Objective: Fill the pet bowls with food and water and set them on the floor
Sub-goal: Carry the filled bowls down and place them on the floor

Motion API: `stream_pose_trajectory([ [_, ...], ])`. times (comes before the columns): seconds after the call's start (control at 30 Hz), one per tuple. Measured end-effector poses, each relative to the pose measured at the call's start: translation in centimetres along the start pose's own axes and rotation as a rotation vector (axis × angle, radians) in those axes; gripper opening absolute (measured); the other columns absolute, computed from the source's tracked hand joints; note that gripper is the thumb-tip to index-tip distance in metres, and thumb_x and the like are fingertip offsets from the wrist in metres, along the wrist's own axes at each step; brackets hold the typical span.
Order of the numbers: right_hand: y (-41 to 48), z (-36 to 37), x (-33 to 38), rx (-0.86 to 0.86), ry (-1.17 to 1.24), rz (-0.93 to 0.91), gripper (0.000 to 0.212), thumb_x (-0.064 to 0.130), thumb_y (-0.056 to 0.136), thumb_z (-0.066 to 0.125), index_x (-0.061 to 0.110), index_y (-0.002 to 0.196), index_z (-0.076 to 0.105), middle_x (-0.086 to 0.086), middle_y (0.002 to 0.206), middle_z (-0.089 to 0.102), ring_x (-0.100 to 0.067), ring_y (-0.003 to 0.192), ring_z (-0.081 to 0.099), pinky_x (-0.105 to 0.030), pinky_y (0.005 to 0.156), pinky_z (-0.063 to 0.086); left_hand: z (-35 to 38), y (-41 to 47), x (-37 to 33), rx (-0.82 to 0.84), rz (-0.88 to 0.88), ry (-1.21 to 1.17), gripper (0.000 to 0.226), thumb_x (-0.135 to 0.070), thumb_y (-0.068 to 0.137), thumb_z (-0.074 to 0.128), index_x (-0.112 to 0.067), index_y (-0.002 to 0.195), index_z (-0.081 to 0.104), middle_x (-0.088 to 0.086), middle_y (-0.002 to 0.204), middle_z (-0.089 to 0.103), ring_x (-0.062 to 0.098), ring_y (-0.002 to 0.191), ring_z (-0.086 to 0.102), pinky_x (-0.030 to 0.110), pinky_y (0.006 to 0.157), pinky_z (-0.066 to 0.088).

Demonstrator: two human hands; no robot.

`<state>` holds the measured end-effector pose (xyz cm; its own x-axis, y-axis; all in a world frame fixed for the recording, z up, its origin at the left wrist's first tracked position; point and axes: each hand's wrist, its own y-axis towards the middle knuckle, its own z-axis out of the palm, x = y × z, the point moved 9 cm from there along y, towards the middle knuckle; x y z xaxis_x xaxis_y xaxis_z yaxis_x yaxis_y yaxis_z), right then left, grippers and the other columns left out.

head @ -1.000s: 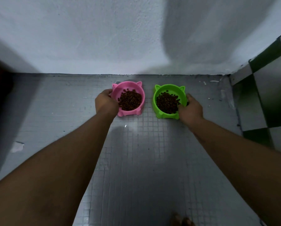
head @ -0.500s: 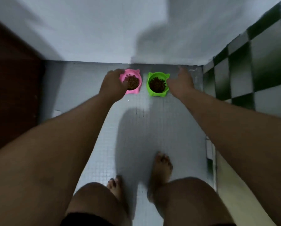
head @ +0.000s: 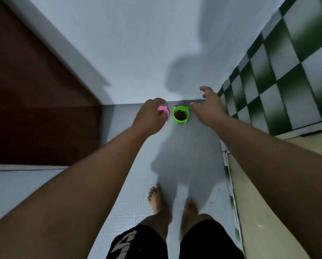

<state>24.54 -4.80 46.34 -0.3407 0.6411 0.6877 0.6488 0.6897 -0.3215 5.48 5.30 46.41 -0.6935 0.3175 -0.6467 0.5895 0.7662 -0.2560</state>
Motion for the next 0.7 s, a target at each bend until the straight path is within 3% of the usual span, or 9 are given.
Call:
stream_pose_trajectory([
  [0.07,-3.2,-1.2,0.9,-0.028,0.012,-0.032,0.063,0.021,0.094,0.061,0.026,0.151,0.034,-0.007,0.15,0.04,-0.011,0.091,0.049,-0.028,0.082,0.046,-0.9,-2.7,-1.4,-0.031,0.014,-0.025,0.044,-0.024,0.097,0.063,-0.021,0.141,0.057,0.008,0.135,0.059,0.02,0.117,0.06,0.02,0.086,0.036],
  [0.17,-8.3,-2.1,0.8,-0.038,0.06,-0.07,0.064,0.024,0.09,0.065,0.025,0.148,0.038,-0.009,0.146,0.046,-0.021,0.115,0.054,-0.038,0.1,0.049,-1.9,-7.4,-3.5,-0.063,0.036,-0.065,0.045,-0.025,0.097,0.065,-0.023,0.141,0.057,0.007,0.134,0.058,0.018,0.115,0.06,0.02,0.088,0.037],
  [0.27,-13.4,-3.6,0.0,-0.047,0.07,-0.115,0.065,0.028,0.087,0.068,0.025,0.147,0.041,-0.009,0.143,0.048,-0.025,0.126,0.05,-0.044,0.105,0.046,-2.7,-12.3,-5.5,-0.1,0.078,-0.062,0.043,-0.024,0.096,0.066,-0.022,0.138,0.059,0.007,0.132,0.06,0.015,0.106,0.06,0.019,0.084,0.038],
  [0.33,-16.0,-4.9,-0.2,-0.046,0.082,-0.135,0.065,0.03,0.087,0.067,0.026,0.146,0.041,-0.008,0.142,0.048,-0.024,0.125,0.051,-0.043,0.105,0.047,-3.3,-14.8,-6.5,-0.121,0.085,-0.054,0.042,-0.025,0.096,0.067,-0.023,0.137,0.06,0.006,0.13,0.061,0.009,0.096,0.057,0.016,0.075,0.038],
  [0.43,-21.2,-7.5,-1.4,-0.096,0.082,-0.164,0.063,0.026,0.09,0.066,0.021,0.147,0.041,-0.01,0.143,0.049,-0.023,0.126,0.052,-0.031,0.104,0.043,-2.9,-20.0,-8.0,-0.137,0.129,-0.054,0.041,-0.028,0.095,0.068,-0.026,0.135,0.061,0.002,0.126,0.061,0.007,0.093,0.057,0.007,0.065,0.035],
  [0.5,-24.8,-9.1,-2.4,-0.124,0.075,-0.18,0.062,0.024,0.091,0.065,0.019,0.147,0.041,-0.01,0.145,0.048,-0.022,0.128,0.051,-0.026,0.1,0.039,-2.0,-23.1,-8.9,-0.122,0.145,-0.073,0.041,-0.031,0.094,0.07,-0.027,0.134,0.061,-0.001,0.122,0.059,0.008,0.096,0.058,0.009,0.069,0.037],
  [0.6,-30.7,-11.7,-3.7,-0.196,0.116,-0.149,0.061,0.027,0.091,0.066,0.02,0.147,0.042,-0.007,0.145,0.049,-0.021,0.125,0.055,-0.036,0.103,0.047,-1.1,-27.8,-10.3,-0.101,0.19,-0.112,0.041,-0.03,0.093,0.071,-0.024,0.132,0.062,-0.001,0.119,0.06,0.014,0.099,0.062,0.023,0.084,0.045],
  [0.7,-37.3,-13.6,-4.7,-0.282,0.147,-0.1,0.06,0.026,0.092,0.066,0.018,0.146,0.042,-0.007,0.143,0.05,-0.022,0.125,0.055,-0.037,0.105,0.047,-0.3,-33.1,-11.3,-0.063,0.238,-0.156,0.035,-0.026,0.093,0.07,-0.022,0.126,0.065,0.001,0.113,0.066,0.018,0.1,0.066,0.03,0.091,0.052],
])
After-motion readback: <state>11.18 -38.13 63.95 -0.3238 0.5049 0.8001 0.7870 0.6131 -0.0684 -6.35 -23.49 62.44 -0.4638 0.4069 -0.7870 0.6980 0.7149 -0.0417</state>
